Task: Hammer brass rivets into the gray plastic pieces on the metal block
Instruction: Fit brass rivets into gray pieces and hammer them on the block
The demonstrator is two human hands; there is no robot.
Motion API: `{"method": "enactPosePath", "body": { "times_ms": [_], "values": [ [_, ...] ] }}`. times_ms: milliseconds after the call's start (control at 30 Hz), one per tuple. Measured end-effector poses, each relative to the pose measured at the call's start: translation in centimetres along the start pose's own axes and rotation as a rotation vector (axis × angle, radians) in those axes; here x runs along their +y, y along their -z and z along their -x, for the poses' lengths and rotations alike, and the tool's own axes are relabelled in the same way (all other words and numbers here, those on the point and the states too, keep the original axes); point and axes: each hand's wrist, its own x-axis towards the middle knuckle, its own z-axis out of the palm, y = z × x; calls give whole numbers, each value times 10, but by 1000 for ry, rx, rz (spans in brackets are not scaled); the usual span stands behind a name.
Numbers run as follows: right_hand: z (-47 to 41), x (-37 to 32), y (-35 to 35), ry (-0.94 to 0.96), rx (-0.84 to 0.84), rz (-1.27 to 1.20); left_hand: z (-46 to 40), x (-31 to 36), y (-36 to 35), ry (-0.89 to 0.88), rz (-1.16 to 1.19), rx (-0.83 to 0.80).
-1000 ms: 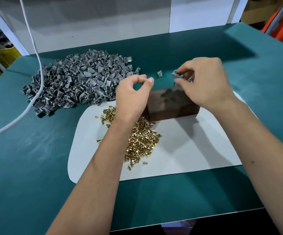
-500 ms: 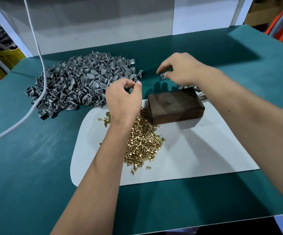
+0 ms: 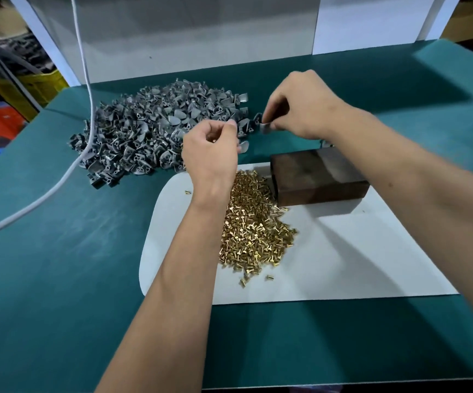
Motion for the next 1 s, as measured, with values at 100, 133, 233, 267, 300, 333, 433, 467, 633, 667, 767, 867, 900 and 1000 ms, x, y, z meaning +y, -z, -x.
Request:
{"method": "enactPosePath", "body": {
  "times_ms": [100,133,233,267,300,333,433,467,633,667,767,867,900,1000],
  "values": [
    [22,-23,-3,158,122,-128,-1,4,4,232,339,-189],
    [30,-29,-5,188,144,-168,-1,4,7,282,404,-266],
    [49,-38,-13,168,197,-252,-2,6,15,325,450,-386],
    [53,-39,-15,140,212,-271,-3,6,17,337,442,-399],
    [57,-39,-18,114,226,-290,-4,7,20,347,428,-410],
    [61,-40,-20,89,236,-309,-5,8,23,351,408,-419],
    [70,-42,-28,45,249,-301,-9,7,31,323,369,-387],
    [71,-44,-30,45,245,-281,-9,8,33,307,369,-363],
    [68,-48,-27,92,159,-215,-8,6,33,289,339,-417],
    [67,-47,-25,100,151,-190,-6,5,31,285,335,-446],
    [65,-36,-17,52,179,-165,0,6,20,277,381,-492],
    [62,-14,-4,-88,206,-119,2,5,12,230,326,-408],
    [60,-5,1,-146,187,-86,0,2,11,145,173,-332],
    [54,20,15,-292,110,18,-6,-8,15,-125,-434,-74]
  ]
}}
